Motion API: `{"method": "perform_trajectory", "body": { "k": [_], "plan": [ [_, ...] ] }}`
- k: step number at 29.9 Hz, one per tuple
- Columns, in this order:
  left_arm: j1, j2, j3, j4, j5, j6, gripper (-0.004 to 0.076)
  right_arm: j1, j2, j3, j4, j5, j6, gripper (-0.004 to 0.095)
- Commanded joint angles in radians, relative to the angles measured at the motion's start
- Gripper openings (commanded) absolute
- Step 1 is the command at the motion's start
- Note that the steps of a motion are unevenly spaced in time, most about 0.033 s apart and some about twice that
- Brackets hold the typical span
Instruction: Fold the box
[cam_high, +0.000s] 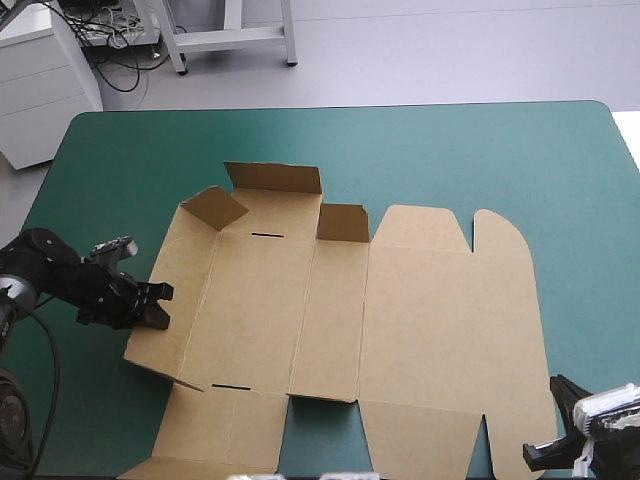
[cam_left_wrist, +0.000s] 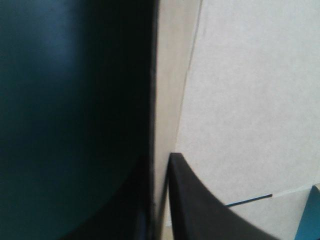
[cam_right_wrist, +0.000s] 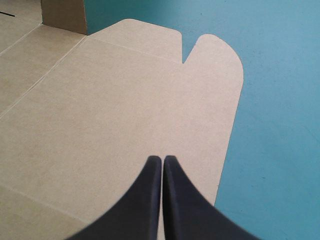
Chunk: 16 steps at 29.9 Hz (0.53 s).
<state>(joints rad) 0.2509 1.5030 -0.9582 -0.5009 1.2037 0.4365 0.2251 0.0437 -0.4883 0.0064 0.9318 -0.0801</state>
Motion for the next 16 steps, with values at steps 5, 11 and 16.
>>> {"method": "perform_trajectory", "body": {
  "k": [5, 11, 16],
  "plan": [
    [-0.156, -0.028, -0.023, 0.136, 0.103, -0.026, -0.0032, -0.005, 0.015, -0.022, 0.002, -0.068, -0.009, -0.0004],
    [-0.206, -0.028, -0.112, 0.174, 0.103, -0.026, -0.0032, -0.005, 0.015, -0.022, 0.002, -0.068, -0.009, -0.0004],
    [-0.219, -0.028, -0.232, 0.220, 0.103, -0.021, -0.0032, -0.005, 0.015, -0.022, 0.002, -0.068, -0.009, -0.0004]
  ]
}}
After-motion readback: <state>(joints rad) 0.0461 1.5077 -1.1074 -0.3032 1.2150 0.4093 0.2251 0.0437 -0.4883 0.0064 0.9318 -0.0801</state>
